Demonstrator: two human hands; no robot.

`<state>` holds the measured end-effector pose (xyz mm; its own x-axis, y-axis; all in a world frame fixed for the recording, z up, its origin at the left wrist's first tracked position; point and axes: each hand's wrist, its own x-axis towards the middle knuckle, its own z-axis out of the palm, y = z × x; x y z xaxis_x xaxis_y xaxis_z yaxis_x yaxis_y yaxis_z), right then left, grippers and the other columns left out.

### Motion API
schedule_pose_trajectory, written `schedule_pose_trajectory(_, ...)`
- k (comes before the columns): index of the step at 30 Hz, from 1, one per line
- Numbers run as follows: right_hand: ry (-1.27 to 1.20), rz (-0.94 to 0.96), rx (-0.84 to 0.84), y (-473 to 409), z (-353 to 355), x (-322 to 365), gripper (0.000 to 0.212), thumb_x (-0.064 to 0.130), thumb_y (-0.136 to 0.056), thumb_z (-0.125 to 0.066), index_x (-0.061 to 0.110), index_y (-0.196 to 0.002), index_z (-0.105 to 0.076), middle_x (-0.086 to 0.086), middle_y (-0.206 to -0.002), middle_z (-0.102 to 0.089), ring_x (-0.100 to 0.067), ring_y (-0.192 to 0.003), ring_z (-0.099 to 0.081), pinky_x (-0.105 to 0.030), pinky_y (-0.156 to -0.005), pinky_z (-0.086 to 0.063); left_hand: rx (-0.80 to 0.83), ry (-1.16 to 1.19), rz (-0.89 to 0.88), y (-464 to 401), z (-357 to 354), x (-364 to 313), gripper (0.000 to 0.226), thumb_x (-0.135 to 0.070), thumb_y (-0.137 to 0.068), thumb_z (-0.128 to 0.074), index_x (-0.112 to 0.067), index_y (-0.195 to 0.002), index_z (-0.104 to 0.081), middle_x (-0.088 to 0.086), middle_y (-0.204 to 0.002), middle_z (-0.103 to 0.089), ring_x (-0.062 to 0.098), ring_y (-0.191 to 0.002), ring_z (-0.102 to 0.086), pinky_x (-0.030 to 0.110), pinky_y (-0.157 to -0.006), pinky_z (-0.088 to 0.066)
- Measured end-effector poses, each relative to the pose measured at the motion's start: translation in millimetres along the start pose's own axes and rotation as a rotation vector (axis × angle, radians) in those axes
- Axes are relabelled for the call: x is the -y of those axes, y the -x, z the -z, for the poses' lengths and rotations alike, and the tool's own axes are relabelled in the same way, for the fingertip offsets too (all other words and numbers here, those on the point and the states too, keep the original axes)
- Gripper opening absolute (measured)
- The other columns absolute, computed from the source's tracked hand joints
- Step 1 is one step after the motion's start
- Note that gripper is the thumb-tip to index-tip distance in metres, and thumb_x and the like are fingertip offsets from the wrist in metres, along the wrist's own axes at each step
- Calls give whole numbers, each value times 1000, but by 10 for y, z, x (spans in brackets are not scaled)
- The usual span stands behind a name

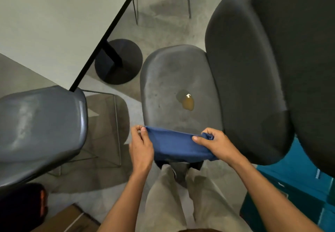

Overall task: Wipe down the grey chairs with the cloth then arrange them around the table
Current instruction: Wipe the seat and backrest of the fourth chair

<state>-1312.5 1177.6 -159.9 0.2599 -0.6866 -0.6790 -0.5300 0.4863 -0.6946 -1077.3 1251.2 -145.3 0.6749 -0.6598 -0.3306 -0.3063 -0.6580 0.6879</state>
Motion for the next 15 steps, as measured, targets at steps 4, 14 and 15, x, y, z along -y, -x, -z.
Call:
schedule_pose_trajectory(4,6,-40,-23,-487,-121,-236,37,48,-80,-79,16,-79,-61,4,-68,-58,-13,-71,-55,-34,-67,-44,54,-71,26,-433,-345,334,17,-31,-109,-39,-19,-107,-52,6,-98,-64,33,-94,-61,40,-78,-43)
schedule_pose_trajectory(14,49,-12,-180,-1678,-495,-749,8,17,-90,-74,21,-89,-67,-1,-86,-69,-17,-82,-61,-32,-74,-48,102,-211,6,-1510,-1128,1016,16,-33,-109,-39,-20,-102,-47,10,-95,-64,35,-92,-59,41,-75,-41)
schedule_pose_trajectory(15,69,-1,-217,-1739,-545,-796,9,16,-90,-73,21,-90,-67,0,-84,-68,-15,-81,-60,-27,-70,-46,104,-218,0,-1555,-1203,1088,17,-33,-108,-39,-20,-102,-48,11,-98,-66,35,-93,-59,43,-78,-43)
